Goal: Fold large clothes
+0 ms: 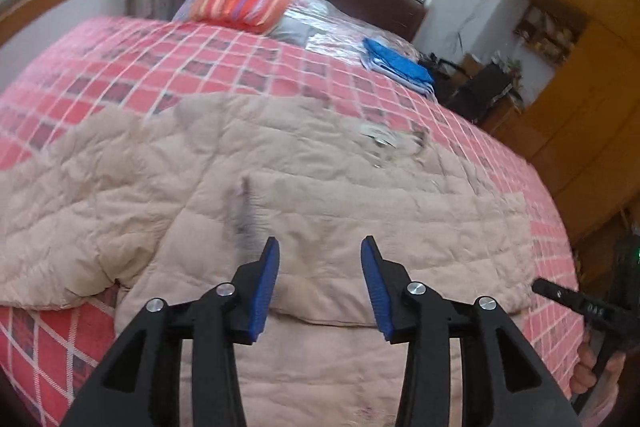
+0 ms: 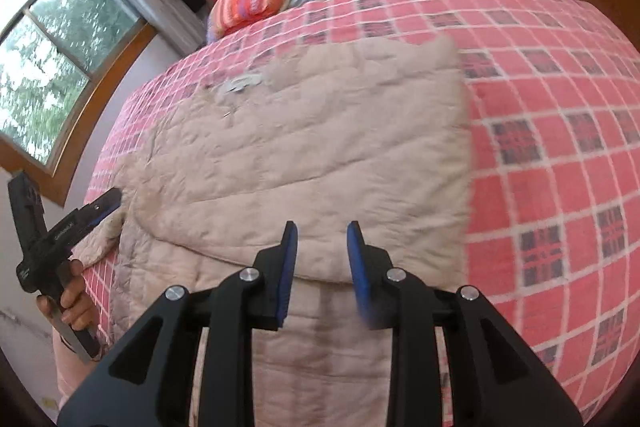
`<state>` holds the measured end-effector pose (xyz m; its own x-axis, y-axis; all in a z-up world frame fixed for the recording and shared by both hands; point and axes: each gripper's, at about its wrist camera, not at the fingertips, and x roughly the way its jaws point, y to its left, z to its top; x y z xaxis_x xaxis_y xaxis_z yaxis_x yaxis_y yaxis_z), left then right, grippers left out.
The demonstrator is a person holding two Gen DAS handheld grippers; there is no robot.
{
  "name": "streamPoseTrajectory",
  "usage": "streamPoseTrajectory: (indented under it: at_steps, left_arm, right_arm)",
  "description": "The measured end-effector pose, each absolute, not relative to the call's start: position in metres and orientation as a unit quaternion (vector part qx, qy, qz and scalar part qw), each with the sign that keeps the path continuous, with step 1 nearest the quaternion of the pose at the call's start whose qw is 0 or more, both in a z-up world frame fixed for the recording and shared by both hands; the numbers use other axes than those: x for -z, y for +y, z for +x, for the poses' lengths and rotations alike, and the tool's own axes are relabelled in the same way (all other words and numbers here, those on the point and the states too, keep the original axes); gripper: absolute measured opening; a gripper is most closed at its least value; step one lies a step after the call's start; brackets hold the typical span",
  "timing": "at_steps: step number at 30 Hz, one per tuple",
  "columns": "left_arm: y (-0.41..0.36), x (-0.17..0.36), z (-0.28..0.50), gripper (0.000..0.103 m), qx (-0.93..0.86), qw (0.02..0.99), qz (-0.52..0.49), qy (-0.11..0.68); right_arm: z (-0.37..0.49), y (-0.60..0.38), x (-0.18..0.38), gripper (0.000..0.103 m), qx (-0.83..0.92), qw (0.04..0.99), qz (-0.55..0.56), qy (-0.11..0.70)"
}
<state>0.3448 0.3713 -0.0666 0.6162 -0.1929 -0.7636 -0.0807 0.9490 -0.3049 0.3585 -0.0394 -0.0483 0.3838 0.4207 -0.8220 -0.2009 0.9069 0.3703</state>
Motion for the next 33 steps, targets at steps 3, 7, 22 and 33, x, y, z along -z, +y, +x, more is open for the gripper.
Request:
streamPoseTrajectory:
  at_steps: [3, 7, 22, 33]
  left_arm:
    - [0.358, 0.084, 0.357, 0.044, 0.008, 0.877, -0.126, 0.464]
    - [0.369, 0.125, 0.367, 0.041, -0.009, 0.852, -0.129, 0.507]
    - [0.379, 0.108, 0.345, 0.045, 0.002, 0.865, -0.135, 0.484]
    - [0.592, 0.075, 0.219, 0.084, -0.206, 0.866, -0.177, 0.419]
  right_arm:
    - [0.362, -0.019, 0.063, 0.029, -0.19, 0.814, 0.092, 0.541]
    - [0.373, -0.005, 0.093, 0.027, -0.168, 0.802, 0.076, 0.568]
    - [0.366, 0.005, 0.085, 0.045, -0.156, 0.807, 0.078, 0.565]
    - [0.338, 0.106, 0.04, 0.058, -0.268, 0.799, 0.024, 0.538]
